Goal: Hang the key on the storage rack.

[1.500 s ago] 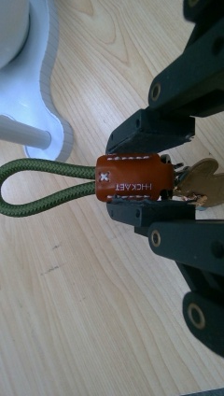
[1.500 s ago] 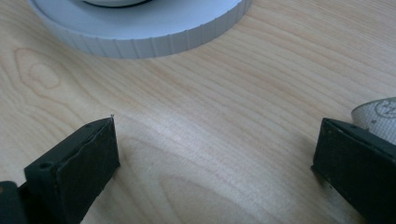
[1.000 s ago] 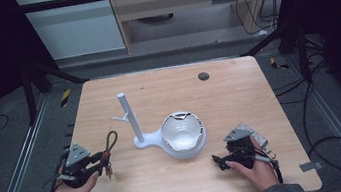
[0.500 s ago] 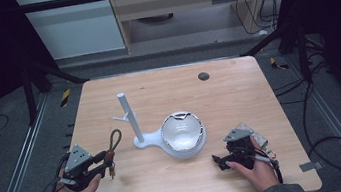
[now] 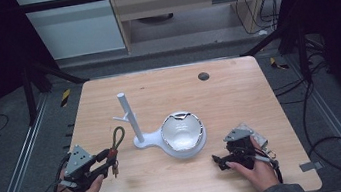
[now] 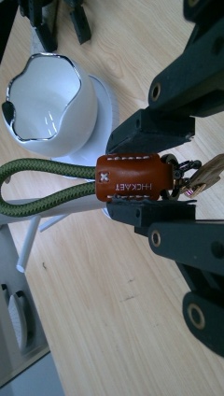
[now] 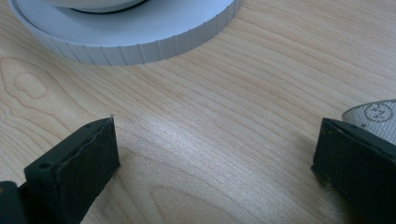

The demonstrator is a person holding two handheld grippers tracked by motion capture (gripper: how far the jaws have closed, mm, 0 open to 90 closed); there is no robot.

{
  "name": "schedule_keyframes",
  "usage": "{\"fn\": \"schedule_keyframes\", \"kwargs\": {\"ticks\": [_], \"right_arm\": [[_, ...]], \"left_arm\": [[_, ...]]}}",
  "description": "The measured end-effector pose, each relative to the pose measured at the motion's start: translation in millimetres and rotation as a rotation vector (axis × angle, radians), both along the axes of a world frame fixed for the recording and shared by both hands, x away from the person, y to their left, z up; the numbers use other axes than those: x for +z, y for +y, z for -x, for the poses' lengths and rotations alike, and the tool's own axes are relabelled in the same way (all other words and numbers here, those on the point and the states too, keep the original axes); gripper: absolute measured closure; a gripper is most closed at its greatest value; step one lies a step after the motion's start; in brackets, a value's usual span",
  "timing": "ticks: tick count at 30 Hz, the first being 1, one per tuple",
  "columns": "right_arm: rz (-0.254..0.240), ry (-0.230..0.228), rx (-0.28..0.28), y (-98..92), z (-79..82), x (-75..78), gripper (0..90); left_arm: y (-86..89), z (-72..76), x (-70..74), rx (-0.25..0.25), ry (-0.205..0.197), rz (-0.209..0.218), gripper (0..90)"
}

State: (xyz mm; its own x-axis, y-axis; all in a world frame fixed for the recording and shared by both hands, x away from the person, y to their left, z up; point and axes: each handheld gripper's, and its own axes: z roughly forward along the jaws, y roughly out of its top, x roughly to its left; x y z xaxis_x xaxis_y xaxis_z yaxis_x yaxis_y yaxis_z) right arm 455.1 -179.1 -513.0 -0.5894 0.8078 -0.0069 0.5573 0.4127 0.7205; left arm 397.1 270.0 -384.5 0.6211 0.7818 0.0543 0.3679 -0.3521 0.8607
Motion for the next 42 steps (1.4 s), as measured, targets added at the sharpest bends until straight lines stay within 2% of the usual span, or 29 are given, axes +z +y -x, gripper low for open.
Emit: {"fn": "schedule_keyframes", "kwargs": {"ticks": [11, 17, 28, 42], "right_arm": [[0.0, 0.0, -0.002, 0.1, 0.2, 0.0, 0.3], [-0.001, 0.001, -0.003, 0.1, 0.4, 0.0, 0.3], [-0.001, 0.001, -0.003, 0.1, 0.5, 0.0, 0.3], [-0.003, 0.001, -0.004, 0.1, 0.7, -0.1, 0.3]], "left_arm": [[-9.4, 6.9, 18.1, -0.02, -0.066, 0.034, 65.9], [-12.7, 4.0, 23.4, -0.019, -0.08, 0.039, 65.9], [-18.4, -10.1, 22.7, -0.001, -0.073, 0.036, 65.8], [-28.4, -36.8, 4.3, 0.033, -0.028, 0.015, 65.8]]}}
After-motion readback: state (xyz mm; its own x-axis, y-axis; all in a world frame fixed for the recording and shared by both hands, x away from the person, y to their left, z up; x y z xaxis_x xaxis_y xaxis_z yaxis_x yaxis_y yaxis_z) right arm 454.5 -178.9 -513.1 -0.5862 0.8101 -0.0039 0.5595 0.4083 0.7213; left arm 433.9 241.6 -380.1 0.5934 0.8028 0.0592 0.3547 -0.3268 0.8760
